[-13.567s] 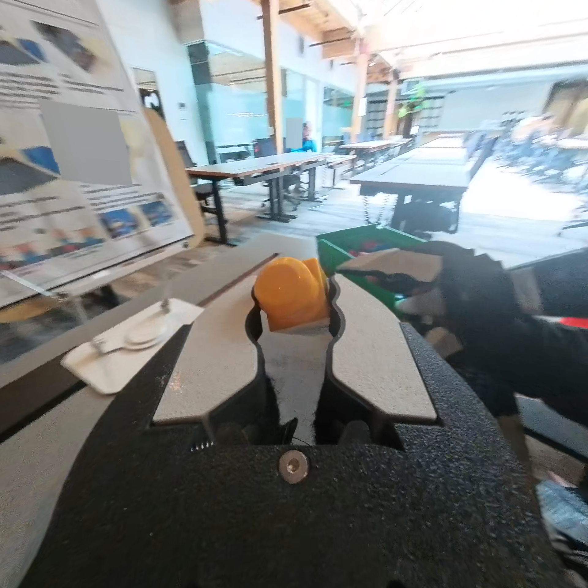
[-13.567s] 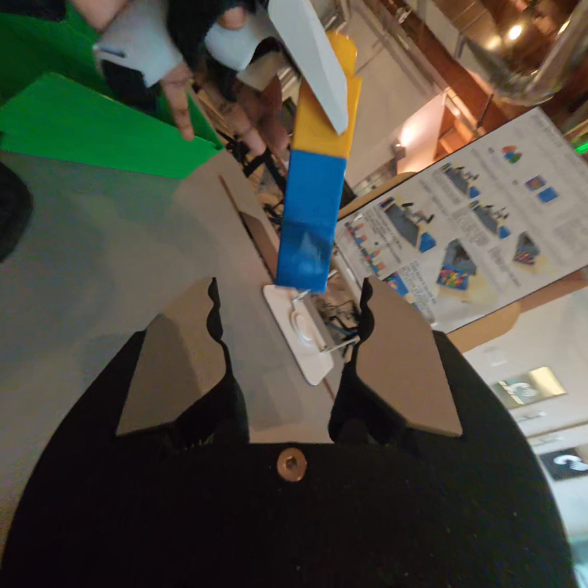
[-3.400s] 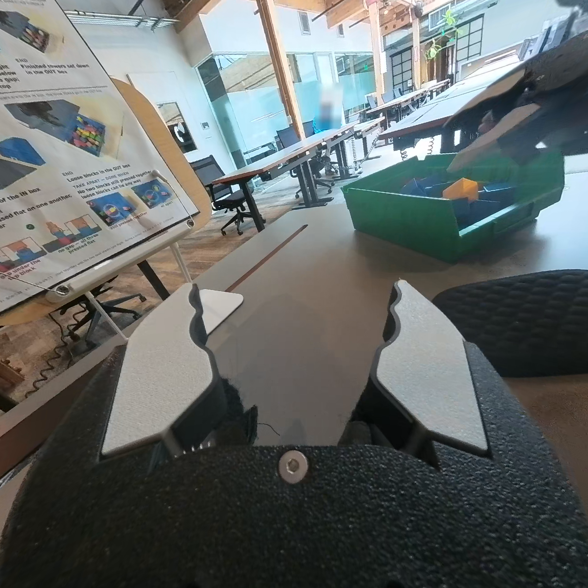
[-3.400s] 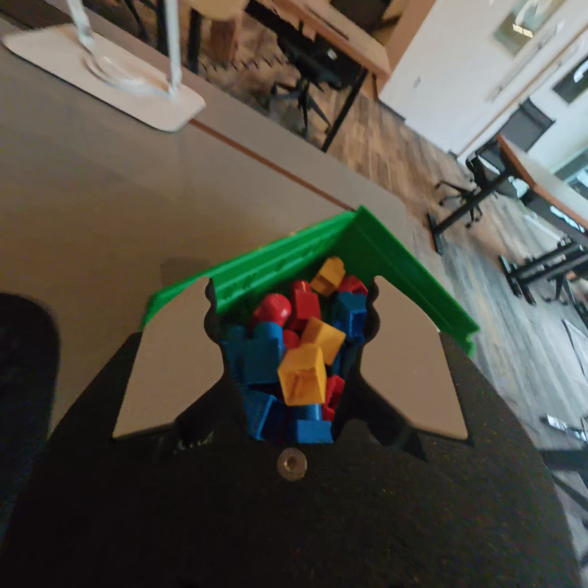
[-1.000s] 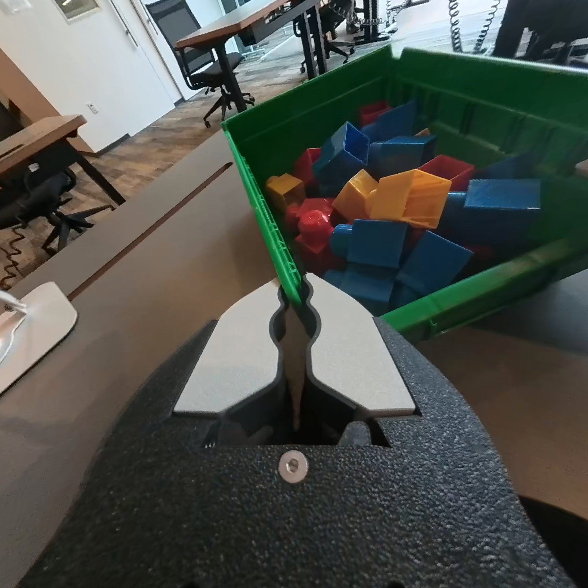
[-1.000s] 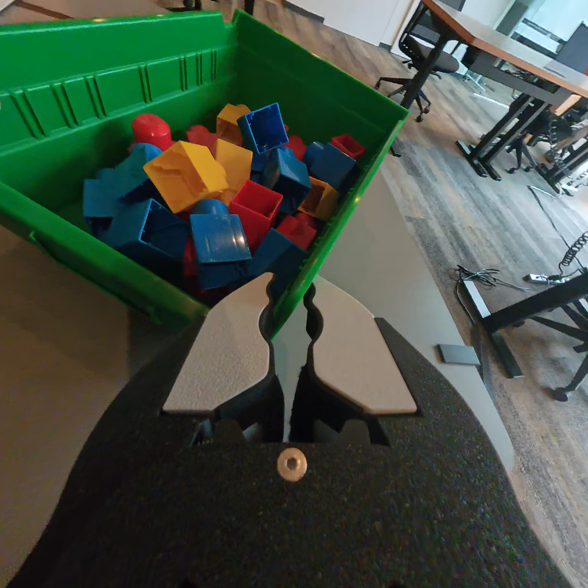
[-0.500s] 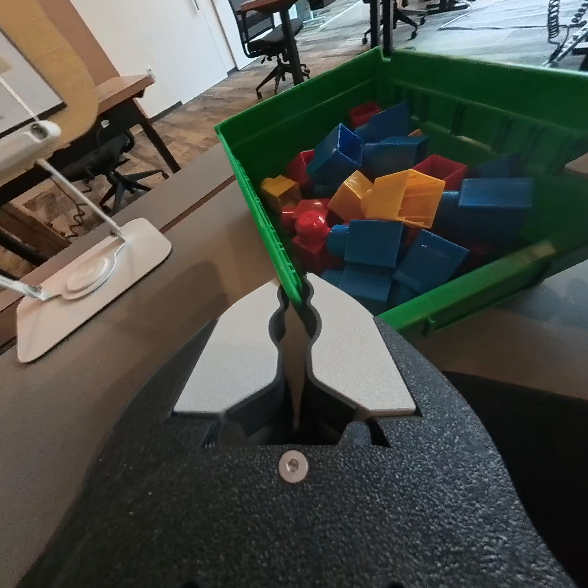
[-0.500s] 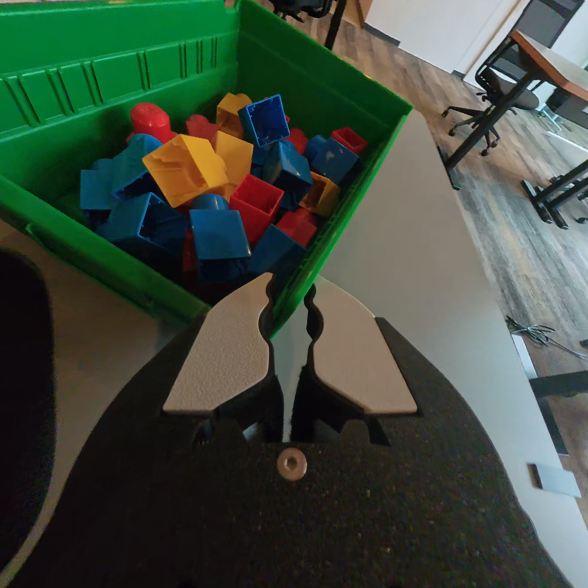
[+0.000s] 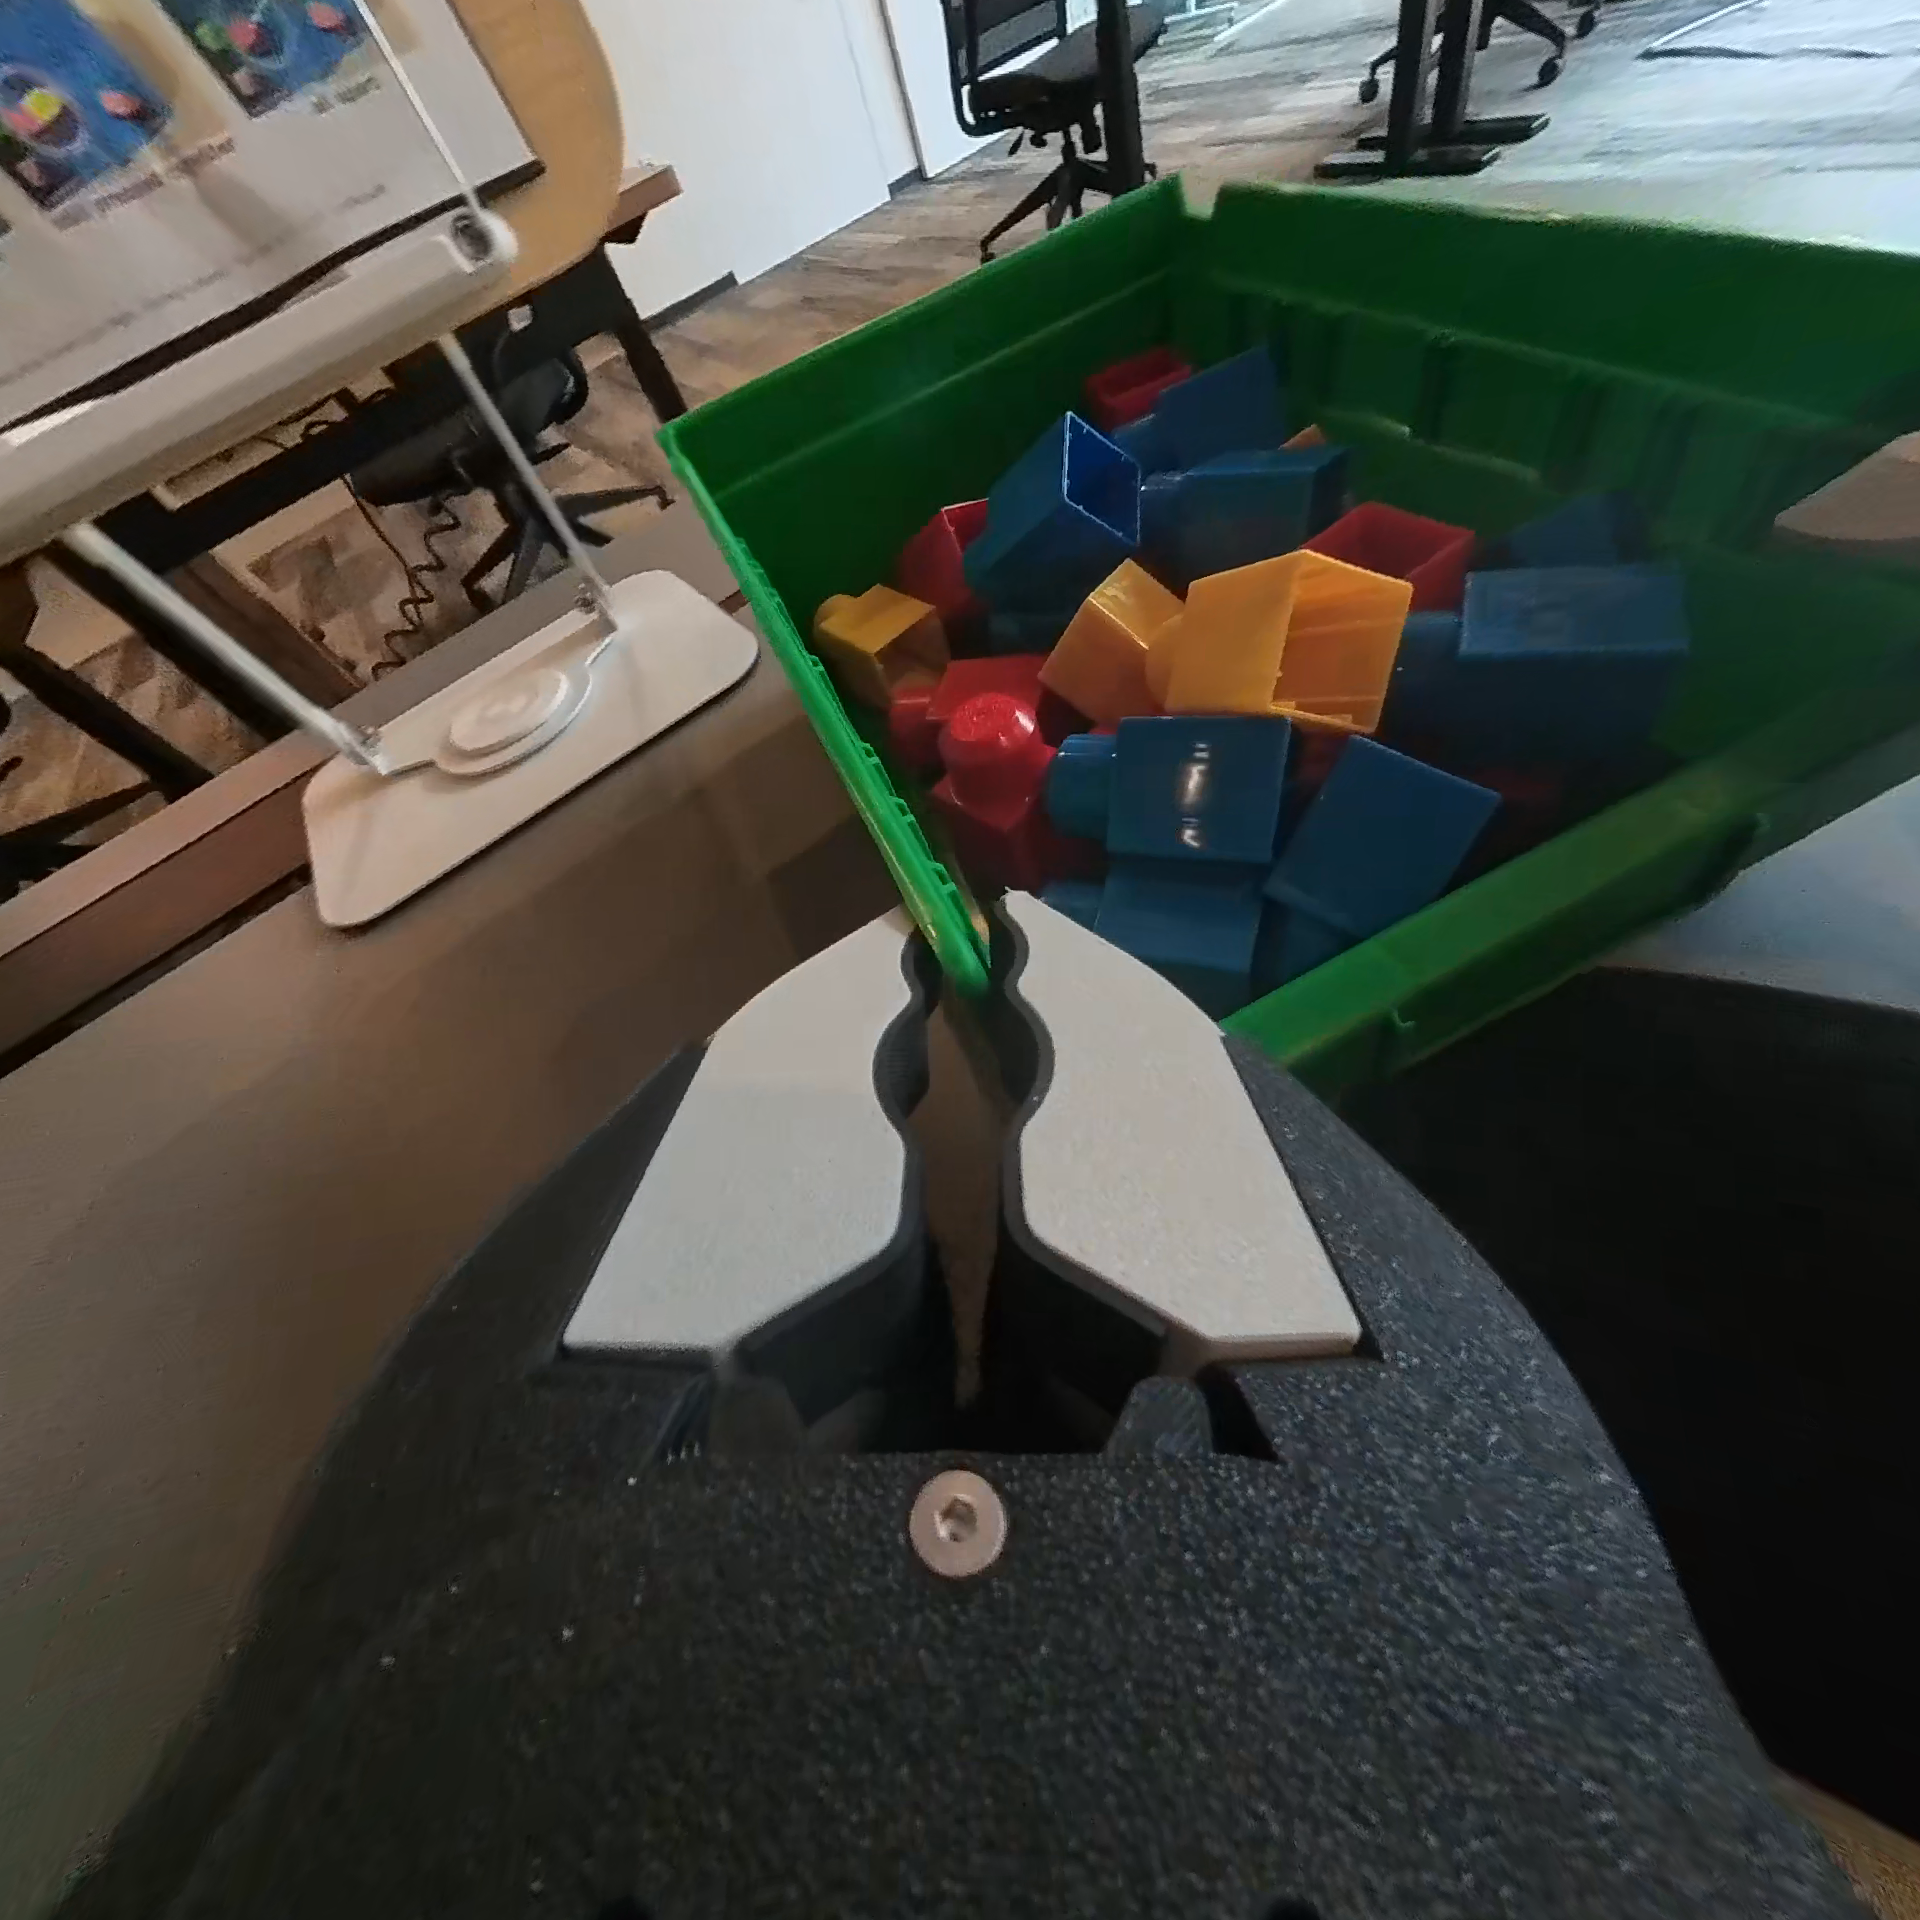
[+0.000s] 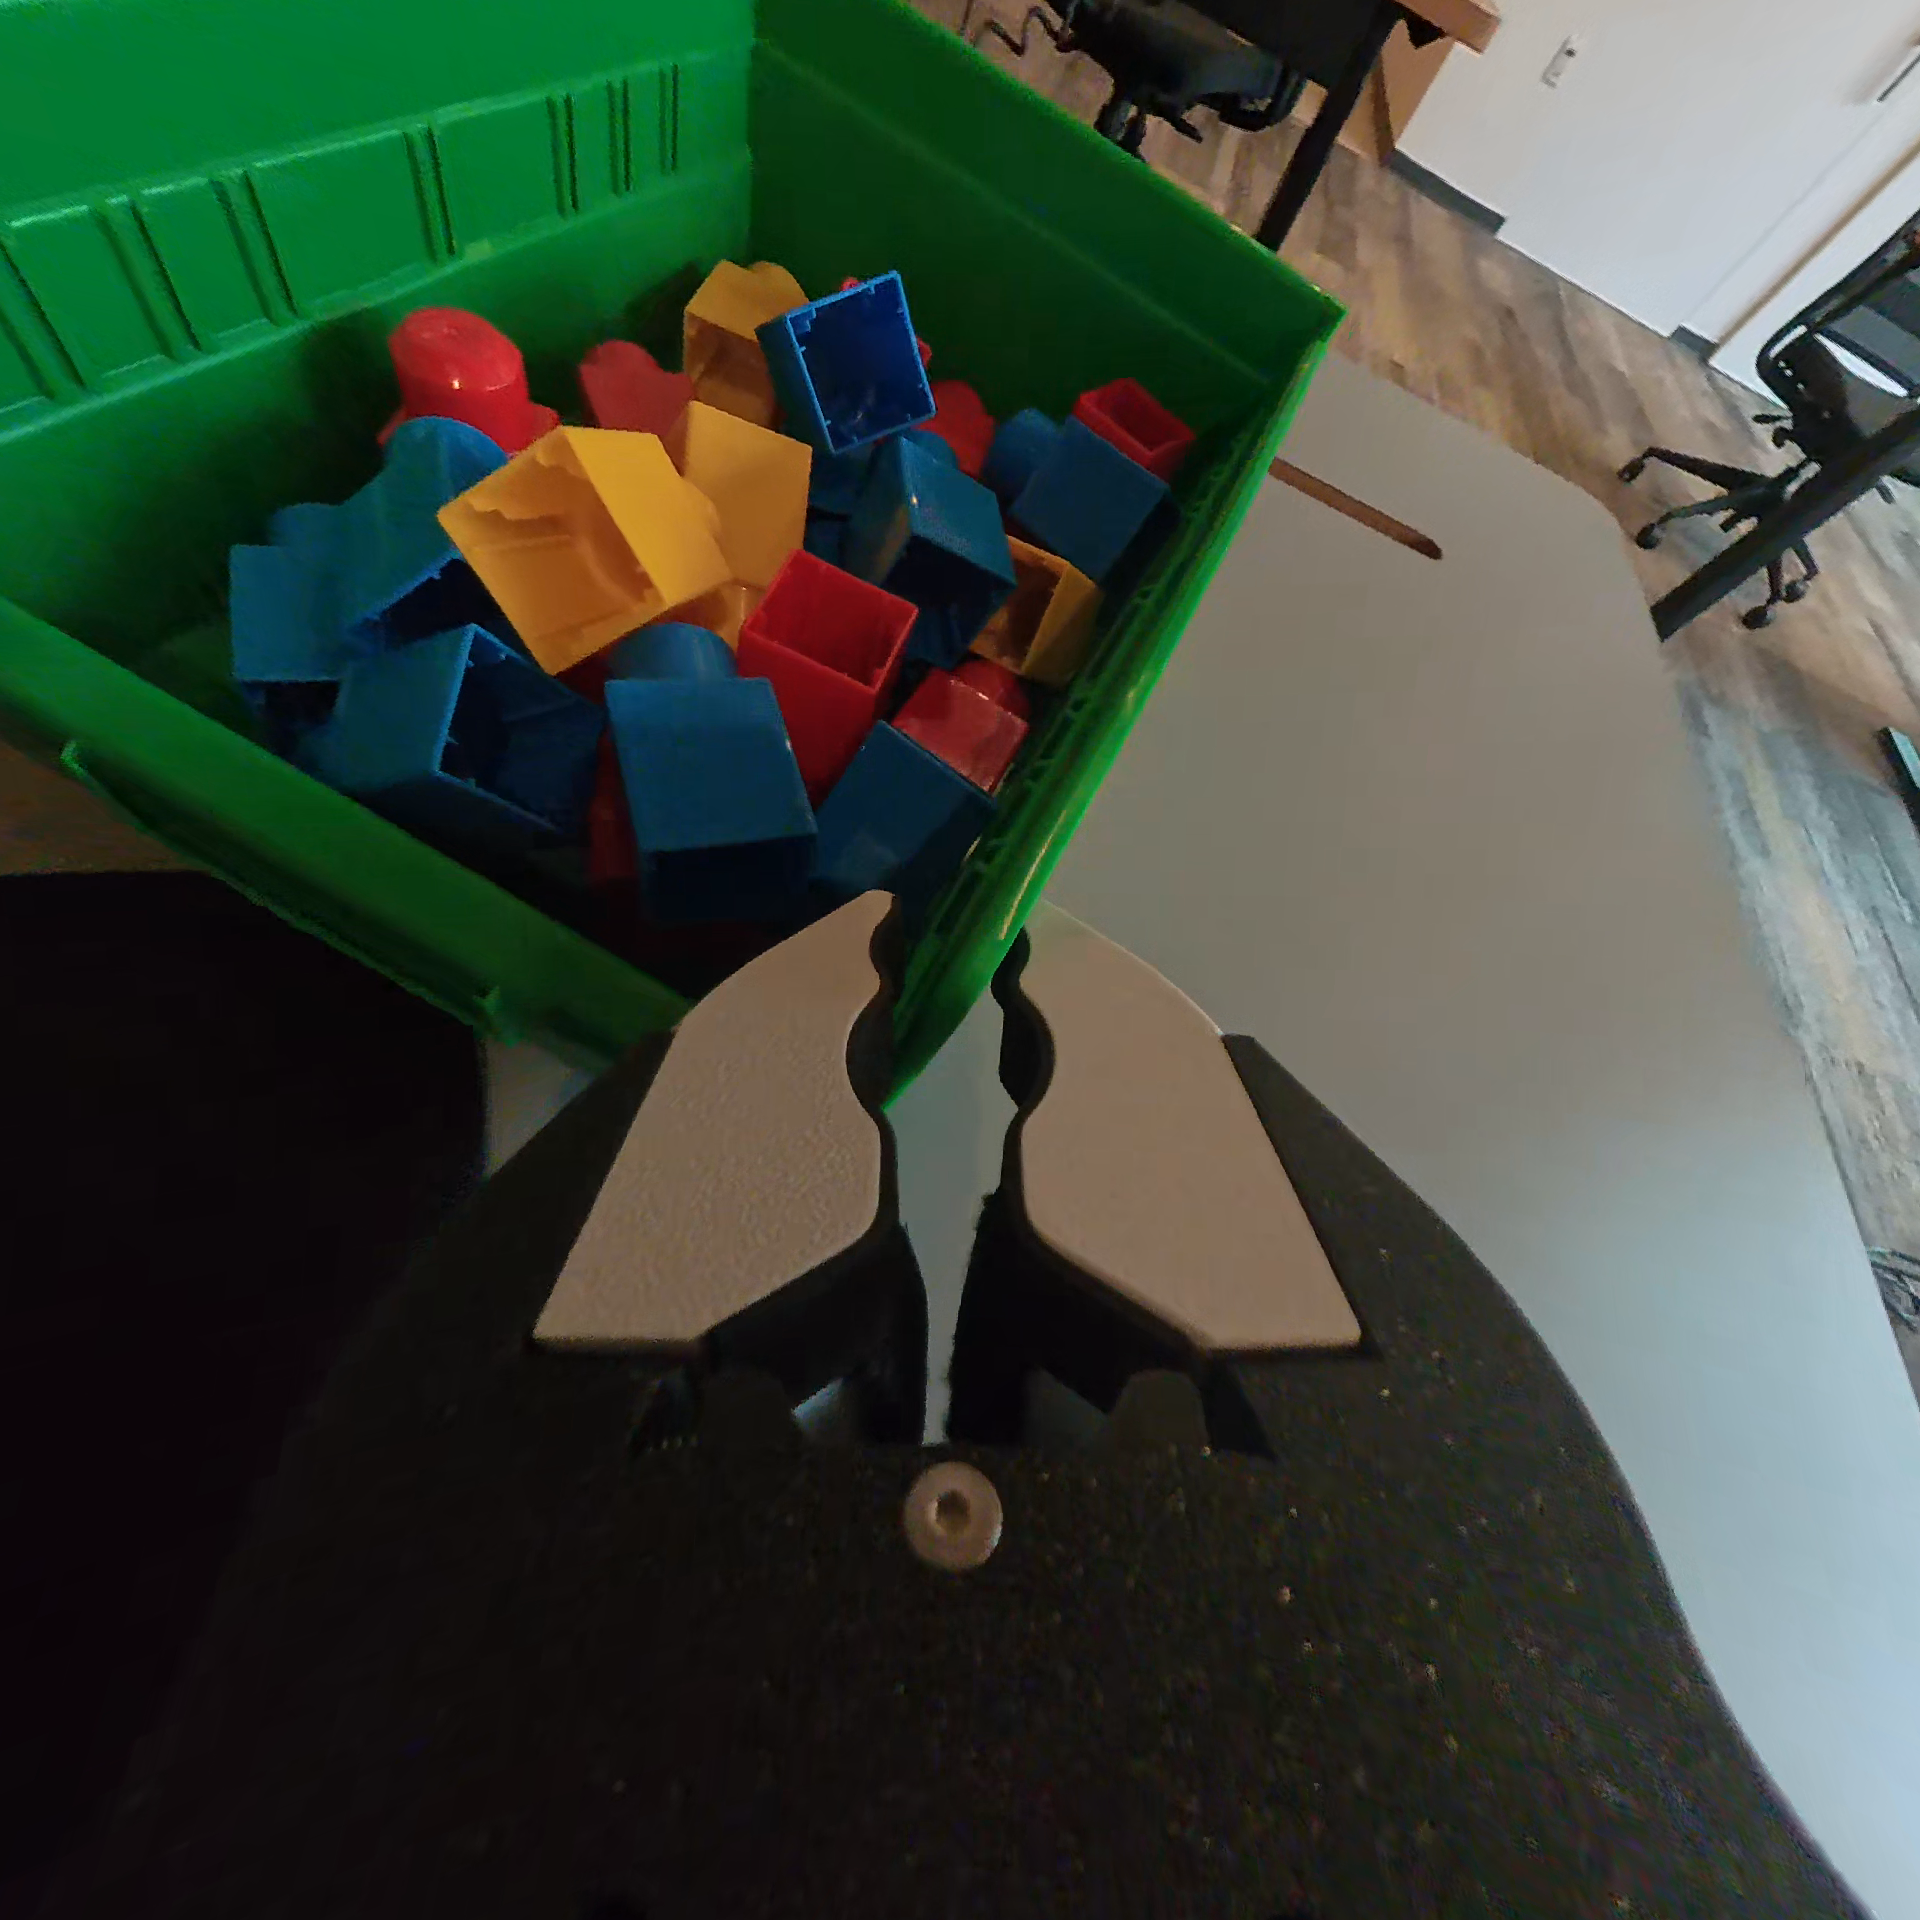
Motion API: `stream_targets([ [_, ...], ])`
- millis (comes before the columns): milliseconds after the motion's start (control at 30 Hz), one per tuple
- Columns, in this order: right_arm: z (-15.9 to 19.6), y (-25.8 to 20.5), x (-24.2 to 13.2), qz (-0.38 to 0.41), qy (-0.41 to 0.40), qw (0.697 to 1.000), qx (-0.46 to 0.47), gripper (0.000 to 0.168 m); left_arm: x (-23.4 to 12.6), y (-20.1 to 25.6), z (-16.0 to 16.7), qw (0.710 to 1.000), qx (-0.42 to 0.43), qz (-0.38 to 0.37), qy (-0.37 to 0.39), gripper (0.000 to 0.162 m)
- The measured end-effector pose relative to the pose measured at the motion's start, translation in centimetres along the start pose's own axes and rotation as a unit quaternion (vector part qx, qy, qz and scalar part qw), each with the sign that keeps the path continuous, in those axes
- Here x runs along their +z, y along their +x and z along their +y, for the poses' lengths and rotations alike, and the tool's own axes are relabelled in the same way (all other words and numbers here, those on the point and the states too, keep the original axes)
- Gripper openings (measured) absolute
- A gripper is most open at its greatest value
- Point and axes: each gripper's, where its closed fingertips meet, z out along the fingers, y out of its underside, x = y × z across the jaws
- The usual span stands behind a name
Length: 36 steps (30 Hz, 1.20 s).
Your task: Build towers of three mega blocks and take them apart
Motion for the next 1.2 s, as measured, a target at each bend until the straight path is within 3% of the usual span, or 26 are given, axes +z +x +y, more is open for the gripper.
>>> stream_targets([
  [633,-3.7,-6.0,2.6,-0.049,0.025,0.998,-0.041,0.013,-4.6,-5.2,3.2,0.997,-0.036,-0.066,-0.009,0.009],
  [1200,-4.4,-6.4,3.0,-0.033,0.083,0.996,-0.017,0.011,-5.2,-5.4,3.4,0.996,-0.048,-0.065,0.024,0.012],
])
